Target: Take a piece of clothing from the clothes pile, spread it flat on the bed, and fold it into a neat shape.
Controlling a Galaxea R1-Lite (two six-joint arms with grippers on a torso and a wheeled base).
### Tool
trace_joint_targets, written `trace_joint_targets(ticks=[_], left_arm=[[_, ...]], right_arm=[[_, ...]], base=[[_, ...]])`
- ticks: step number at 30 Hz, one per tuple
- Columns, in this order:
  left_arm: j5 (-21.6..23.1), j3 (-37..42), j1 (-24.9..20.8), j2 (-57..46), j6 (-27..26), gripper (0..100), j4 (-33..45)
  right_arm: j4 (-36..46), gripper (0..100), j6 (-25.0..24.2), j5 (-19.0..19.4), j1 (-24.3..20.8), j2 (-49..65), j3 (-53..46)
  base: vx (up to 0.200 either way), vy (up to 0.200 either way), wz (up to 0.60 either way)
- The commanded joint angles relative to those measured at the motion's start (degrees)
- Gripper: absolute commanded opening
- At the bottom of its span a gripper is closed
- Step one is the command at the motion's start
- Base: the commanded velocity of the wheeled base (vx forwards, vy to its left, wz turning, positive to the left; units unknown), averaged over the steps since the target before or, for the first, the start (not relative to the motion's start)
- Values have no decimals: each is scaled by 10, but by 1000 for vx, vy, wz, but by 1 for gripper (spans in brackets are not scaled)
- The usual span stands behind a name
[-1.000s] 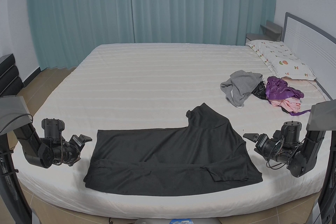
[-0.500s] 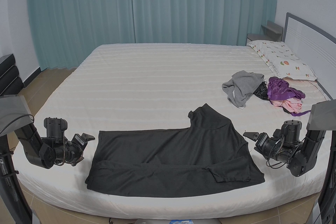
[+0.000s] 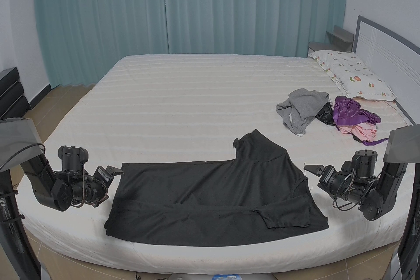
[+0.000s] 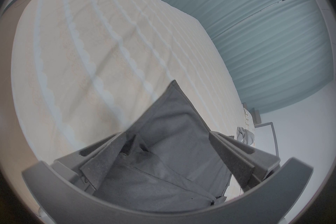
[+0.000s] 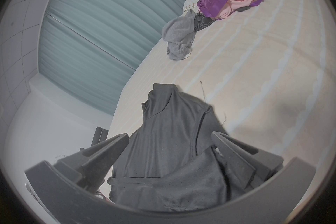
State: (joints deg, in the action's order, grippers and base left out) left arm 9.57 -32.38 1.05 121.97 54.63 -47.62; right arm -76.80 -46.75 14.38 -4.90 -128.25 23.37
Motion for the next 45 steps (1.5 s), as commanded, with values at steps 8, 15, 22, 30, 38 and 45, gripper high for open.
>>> trace_joint_targets(ticks=[8, 15, 22, 30, 38, 45], left_arm=[[-10, -6, 3, -4, 9, 100, 2], [-10, -8, 3, -22, 11, 100, 0], [-3, -83, 14, -3, 2, 100, 9], [35, -219, 17, 97, -92, 100, 62], [50, -389, 14, 198, -178, 100, 148], [48, -460, 19, 257, -209, 100, 154]], right_arm=[[0, 100, 0, 0, -2, -1, -2], [0, 100, 0, 0, -1, 0, -3], [0, 100, 0, 0, -1, 1, -3], [1, 100, 1, 0, 0, -3, -3], [2, 100, 3, 0, -5, -10, -2], [1, 100, 3, 0, -9, -24, -3]], base=[[0, 0, 0], [0, 0, 0], [0, 0, 0], [0, 0, 0], [0, 0, 0], [0, 0, 0]])
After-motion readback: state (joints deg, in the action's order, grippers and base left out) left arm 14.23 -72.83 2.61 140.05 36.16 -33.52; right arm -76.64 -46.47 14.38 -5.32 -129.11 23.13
